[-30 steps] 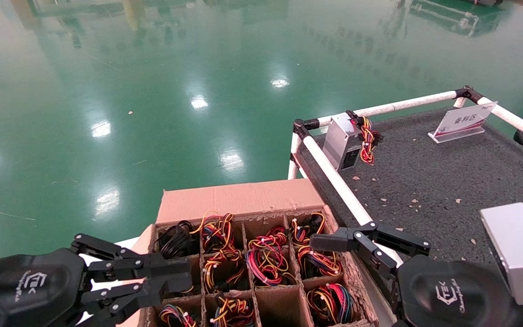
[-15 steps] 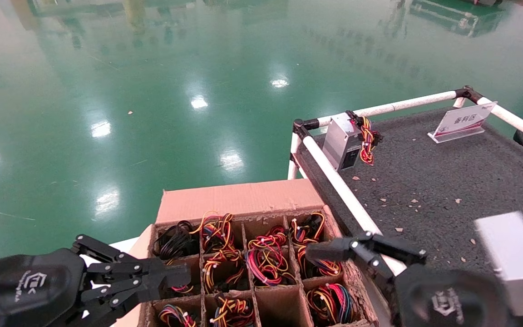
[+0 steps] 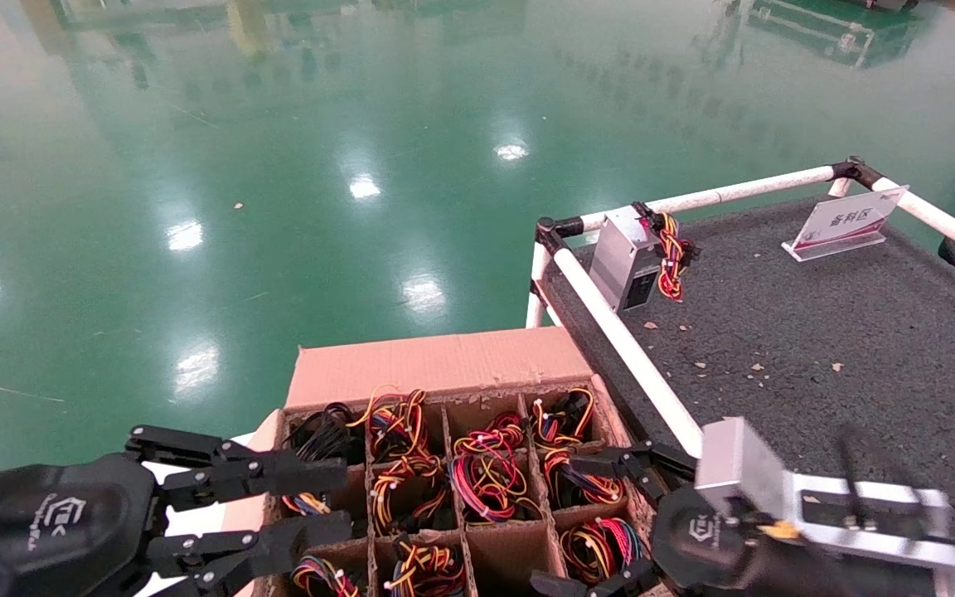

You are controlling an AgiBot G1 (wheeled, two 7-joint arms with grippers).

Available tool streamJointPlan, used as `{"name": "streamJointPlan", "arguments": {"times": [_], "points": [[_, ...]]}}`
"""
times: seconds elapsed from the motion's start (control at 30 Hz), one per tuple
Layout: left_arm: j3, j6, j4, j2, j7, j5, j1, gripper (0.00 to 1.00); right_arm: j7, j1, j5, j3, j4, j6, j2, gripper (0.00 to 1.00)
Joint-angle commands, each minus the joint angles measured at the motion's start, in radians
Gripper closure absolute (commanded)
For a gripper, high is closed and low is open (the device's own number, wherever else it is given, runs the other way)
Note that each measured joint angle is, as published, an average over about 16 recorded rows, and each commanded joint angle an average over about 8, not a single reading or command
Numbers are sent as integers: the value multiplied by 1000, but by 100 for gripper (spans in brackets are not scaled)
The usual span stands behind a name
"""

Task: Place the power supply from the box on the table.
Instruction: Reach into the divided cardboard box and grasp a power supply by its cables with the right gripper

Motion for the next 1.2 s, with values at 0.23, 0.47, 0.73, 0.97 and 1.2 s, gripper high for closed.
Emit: {"name": "streamJointPlan", "arguments": {"times": [0.23, 0.47, 0.73, 0.97, 1.2], "points": [[0, 0, 0, 0, 0, 0, 0, 0, 20, -10, -109, -55, 13, 76, -59, 49], [0, 0, 0, 0, 0, 0, 0, 0, 59, 12, -183, -101, 16, 111, -118, 100], [0, 0, 0, 0, 0, 0, 0, 0, 136, 45, -285, -148, 12, 177, -185, 100], [0, 0, 0, 0, 0, 0, 0, 0, 207, 65, -363, -177, 3, 232, -224, 100], [0, 0, 0, 0, 0, 0, 0, 0, 279, 86, -416, -192, -7, 267, -244, 100]]}}
